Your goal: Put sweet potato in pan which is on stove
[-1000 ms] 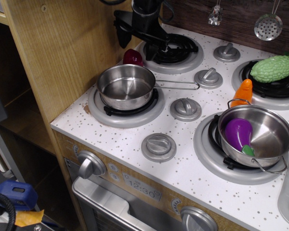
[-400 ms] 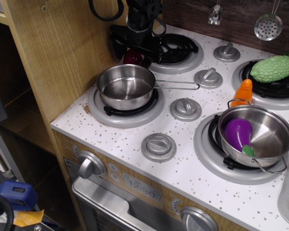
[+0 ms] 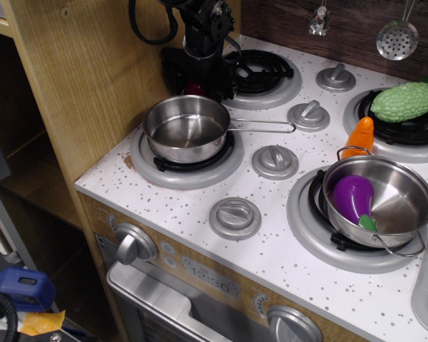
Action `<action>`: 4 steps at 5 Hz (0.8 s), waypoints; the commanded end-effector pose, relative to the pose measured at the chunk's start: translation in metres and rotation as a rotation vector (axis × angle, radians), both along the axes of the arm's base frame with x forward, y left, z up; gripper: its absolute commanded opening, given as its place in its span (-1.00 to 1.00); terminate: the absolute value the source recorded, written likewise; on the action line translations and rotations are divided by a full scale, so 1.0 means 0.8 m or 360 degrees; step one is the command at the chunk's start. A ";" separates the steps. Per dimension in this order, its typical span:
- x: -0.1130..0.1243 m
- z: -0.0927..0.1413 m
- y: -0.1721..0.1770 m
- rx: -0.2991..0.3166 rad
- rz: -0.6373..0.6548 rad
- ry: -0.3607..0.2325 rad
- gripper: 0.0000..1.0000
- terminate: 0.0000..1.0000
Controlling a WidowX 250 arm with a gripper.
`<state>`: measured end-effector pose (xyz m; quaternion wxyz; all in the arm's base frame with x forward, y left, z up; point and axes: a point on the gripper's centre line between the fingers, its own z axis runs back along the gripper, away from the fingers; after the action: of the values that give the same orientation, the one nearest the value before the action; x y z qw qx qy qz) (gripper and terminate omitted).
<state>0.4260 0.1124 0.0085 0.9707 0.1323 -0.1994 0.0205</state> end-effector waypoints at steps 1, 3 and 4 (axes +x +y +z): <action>0.016 0.009 0.012 0.0029 -0.0001 -0.0139 1.00 -1.00; 0.010 0.050 0.002 0.0143 0.0036 -0.0182 -1.00 -1.00; 0.010 0.086 -0.003 0.0215 0.0053 -0.0223 -1.00 -1.00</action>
<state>0.4259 0.1060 0.0599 0.9499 0.2078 -0.2307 0.0348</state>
